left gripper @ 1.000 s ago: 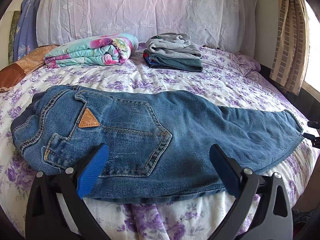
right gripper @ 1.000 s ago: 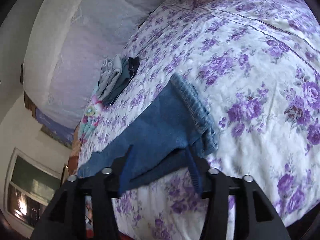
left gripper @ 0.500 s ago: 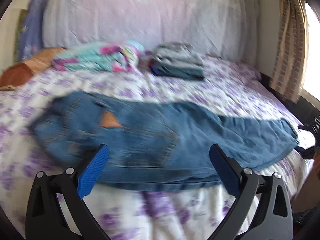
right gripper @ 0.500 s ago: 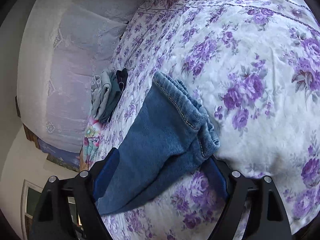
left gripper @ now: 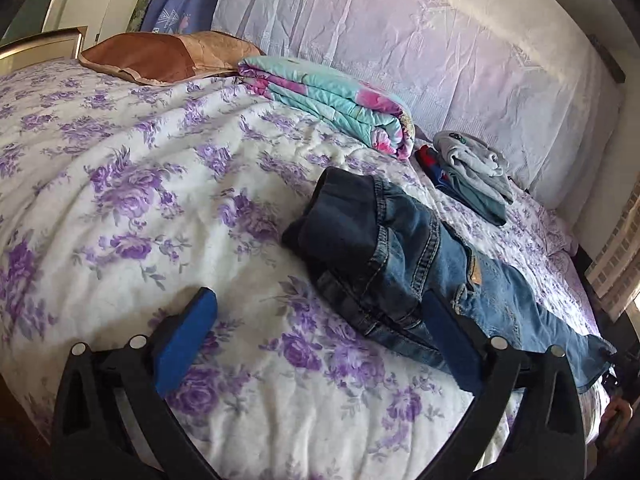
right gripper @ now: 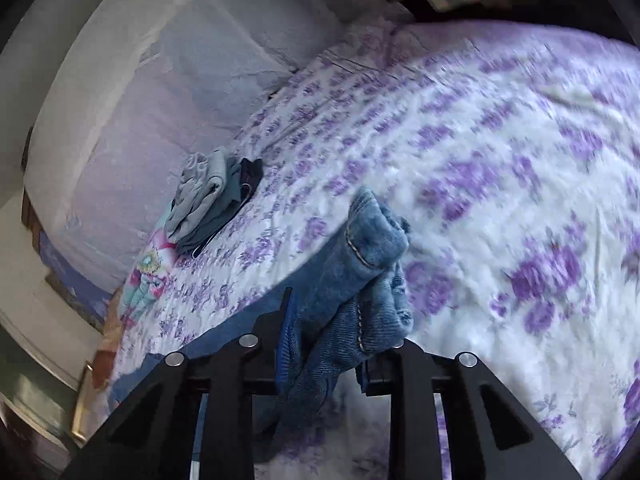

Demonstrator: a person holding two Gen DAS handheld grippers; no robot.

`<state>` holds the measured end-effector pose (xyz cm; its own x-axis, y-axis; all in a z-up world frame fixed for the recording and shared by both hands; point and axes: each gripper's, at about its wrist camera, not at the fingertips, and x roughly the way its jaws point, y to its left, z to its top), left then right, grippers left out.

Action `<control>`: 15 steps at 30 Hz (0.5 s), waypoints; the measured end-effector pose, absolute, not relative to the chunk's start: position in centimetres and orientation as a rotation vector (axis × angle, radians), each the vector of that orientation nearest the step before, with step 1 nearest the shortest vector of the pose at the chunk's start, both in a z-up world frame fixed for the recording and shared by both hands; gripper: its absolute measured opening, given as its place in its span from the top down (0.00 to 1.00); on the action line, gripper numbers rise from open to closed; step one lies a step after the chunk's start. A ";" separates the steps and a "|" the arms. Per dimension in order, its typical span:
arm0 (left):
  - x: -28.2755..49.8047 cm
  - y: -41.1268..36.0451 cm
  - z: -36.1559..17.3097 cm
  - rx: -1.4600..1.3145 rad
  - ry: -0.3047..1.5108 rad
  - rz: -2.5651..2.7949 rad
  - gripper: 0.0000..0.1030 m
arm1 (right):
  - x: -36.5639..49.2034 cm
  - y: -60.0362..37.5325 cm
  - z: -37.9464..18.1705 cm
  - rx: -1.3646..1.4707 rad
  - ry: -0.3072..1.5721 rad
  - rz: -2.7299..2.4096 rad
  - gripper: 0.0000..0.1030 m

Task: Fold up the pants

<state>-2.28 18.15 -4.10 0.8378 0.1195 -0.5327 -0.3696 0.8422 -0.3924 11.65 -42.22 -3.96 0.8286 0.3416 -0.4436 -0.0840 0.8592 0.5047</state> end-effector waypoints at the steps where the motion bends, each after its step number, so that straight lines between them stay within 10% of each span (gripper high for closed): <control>1: -2.2 18.2 -4.1 -0.512 0.515 0.266 0.04 | 11.5 -40.4 -2.6 0.412 0.521 0.256 0.76; 15: -2.9 18.2 -4.7 -0.505 0.486 0.264 0.04 | 8.0 -13.7 -4.2 -0.438 0.444 0.574 0.76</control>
